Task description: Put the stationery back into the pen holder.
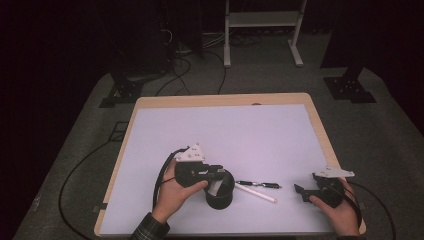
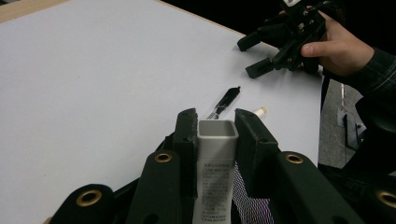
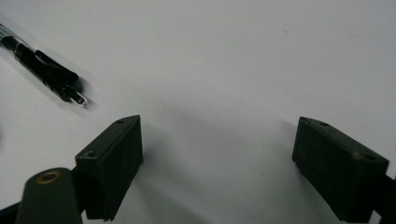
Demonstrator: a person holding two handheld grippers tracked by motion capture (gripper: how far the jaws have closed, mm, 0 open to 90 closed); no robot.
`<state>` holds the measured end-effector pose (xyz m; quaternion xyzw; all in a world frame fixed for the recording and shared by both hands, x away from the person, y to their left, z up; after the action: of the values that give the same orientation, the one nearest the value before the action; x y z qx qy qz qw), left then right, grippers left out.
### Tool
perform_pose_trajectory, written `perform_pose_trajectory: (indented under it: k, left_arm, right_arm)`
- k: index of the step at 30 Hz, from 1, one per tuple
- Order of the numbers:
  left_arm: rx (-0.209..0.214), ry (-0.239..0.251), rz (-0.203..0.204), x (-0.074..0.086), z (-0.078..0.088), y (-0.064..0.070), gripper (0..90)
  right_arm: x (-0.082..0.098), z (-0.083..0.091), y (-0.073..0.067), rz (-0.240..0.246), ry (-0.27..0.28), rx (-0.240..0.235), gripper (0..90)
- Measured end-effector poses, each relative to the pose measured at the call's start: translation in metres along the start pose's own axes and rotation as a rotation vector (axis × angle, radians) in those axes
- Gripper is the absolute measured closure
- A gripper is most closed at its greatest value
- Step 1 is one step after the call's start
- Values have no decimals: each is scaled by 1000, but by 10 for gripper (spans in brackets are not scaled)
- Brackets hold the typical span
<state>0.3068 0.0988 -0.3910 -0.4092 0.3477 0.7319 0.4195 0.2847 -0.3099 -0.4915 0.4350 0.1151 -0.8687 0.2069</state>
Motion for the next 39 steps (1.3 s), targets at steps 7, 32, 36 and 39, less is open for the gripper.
perform_pose_trajectory:
  k: [7, 32, 36, 39]
  left_arm:
    - [-3, -11, -4, 4, -2, 1, 708]
    - [0, -32, -1, 11, 0, 5, 691]
    - [-2, -28, -12, 8, 5, 7, 679]
    - [-5, -21, -15, 7, 10, 7, 675]
  right_arm:
    - [0, 0, 0, -1, 0, 0, 152]
    - [0, 0, 0, -1, 0, 0, 153]
    - [0, 0, 0, -1, 0, -1, 152]
    - [0, 0, 0, -1, 0, 0, 152]
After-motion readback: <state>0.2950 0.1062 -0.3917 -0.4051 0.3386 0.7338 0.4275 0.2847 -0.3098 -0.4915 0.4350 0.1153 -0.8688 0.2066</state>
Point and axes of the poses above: each handheld gripper's, and its own axes: z roughly backward along the jaws, x roughly out of its underside, y roughly to its right, the point moved 1 cm from there along -z, roughly forward along the jaws, and after that the axes turned 6 degrees about y, right-handed, at the moved point
